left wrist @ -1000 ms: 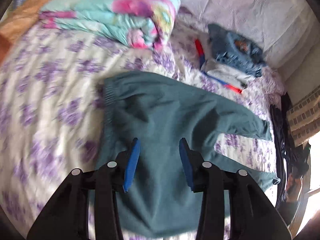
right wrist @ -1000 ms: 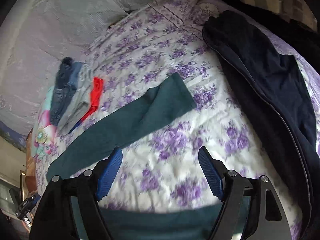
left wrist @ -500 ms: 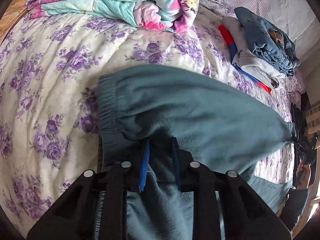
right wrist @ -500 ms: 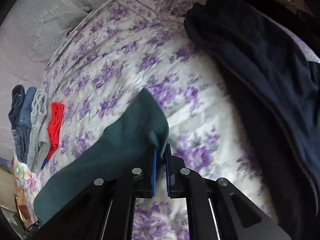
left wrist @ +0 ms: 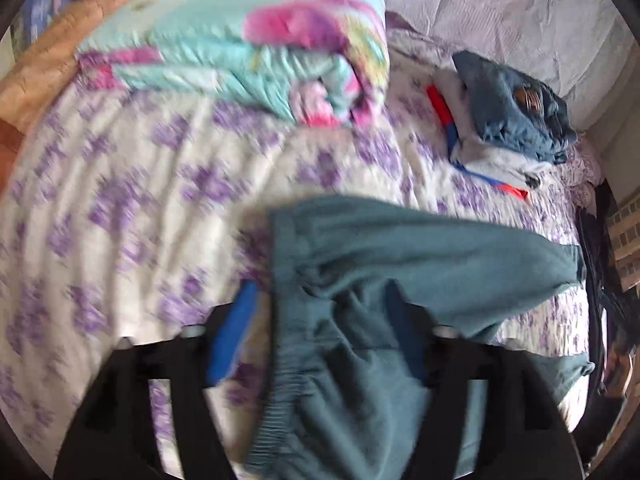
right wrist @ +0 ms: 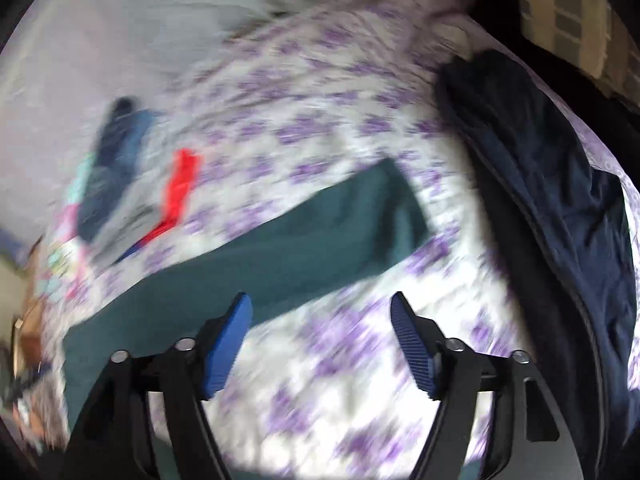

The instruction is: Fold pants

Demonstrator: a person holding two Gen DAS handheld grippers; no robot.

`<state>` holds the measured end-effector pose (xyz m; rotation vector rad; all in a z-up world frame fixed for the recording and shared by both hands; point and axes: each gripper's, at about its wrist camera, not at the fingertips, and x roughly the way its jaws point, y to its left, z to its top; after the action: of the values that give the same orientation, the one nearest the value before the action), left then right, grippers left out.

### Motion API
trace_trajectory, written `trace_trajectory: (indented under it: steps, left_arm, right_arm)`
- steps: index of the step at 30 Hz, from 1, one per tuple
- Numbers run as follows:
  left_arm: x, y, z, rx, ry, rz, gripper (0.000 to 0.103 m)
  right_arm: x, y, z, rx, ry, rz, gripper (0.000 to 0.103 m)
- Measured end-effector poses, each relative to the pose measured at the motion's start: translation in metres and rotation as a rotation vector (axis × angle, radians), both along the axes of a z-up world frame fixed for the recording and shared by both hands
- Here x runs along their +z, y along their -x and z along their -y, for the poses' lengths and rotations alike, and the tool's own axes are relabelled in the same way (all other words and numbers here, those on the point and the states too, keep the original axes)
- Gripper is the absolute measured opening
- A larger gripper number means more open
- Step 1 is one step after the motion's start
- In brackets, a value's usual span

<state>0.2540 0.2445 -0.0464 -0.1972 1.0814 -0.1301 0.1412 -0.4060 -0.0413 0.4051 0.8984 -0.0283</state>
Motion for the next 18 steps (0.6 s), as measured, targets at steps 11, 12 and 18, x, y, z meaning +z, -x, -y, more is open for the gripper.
trace_trajectory:
  steps: [11,12,18]
  left_arm:
    - [-0.028,-0.093,0.010,-0.224,0.021,-0.092,0.077]
    - [-0.033,-0.099,0.012,-0.250,0.030,-0.096,0.077]
    - [-0.067,-0.114,0.032,-0.402,0.053,-0.183,0.087]
  right_arm:
    - [0.005,0.111,-0.082,0.067,0.052,0.019,0.078]
    - [0.008,0.115,-0.083,0.056,0.063,0.022,0.078]
    - [0.014,0.103,-0.091,0.051,0.103,-0.007,0.078]
